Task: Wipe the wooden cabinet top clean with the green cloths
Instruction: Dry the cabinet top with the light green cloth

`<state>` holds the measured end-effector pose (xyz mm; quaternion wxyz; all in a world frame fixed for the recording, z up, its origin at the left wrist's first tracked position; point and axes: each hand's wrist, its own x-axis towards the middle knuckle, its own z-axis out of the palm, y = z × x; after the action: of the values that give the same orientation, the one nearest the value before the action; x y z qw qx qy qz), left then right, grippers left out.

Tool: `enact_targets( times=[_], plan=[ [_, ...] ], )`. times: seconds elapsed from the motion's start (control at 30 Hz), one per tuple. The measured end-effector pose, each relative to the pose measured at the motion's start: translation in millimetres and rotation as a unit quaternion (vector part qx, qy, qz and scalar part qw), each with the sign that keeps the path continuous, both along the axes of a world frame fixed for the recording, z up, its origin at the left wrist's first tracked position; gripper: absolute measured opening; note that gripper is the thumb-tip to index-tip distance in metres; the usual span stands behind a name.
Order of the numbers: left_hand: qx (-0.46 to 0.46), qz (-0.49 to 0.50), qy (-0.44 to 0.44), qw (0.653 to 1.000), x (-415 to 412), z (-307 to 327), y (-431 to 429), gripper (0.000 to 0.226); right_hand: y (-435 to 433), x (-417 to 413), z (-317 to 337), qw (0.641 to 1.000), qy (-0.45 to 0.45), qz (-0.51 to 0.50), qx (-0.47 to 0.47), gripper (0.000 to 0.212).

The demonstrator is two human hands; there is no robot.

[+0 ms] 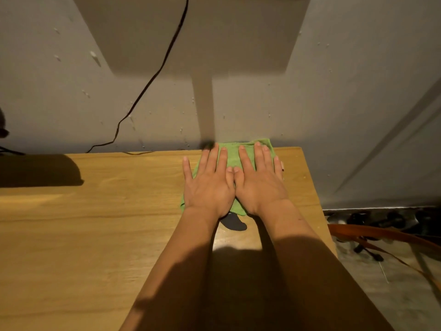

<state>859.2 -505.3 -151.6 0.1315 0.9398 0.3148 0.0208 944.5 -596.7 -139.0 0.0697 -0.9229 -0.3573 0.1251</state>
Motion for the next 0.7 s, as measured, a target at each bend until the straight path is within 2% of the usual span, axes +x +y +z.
enact_targets(
  times=[0.37, 0.7],
  plan=[
    [-0.006, -0.011, 0.014, 1.0, -23, 2, -15, 0.058, -19, -27, 2, 1.0, 0.007, -0.011, 0.002, 0.058],
    [-0.013, -0.006, 0.005, 1.0, -106, 4, -84, 0.058, -88, -112, 5, 1.0, 0.0, -0.01, 0.014, 0.06]
  ],
)
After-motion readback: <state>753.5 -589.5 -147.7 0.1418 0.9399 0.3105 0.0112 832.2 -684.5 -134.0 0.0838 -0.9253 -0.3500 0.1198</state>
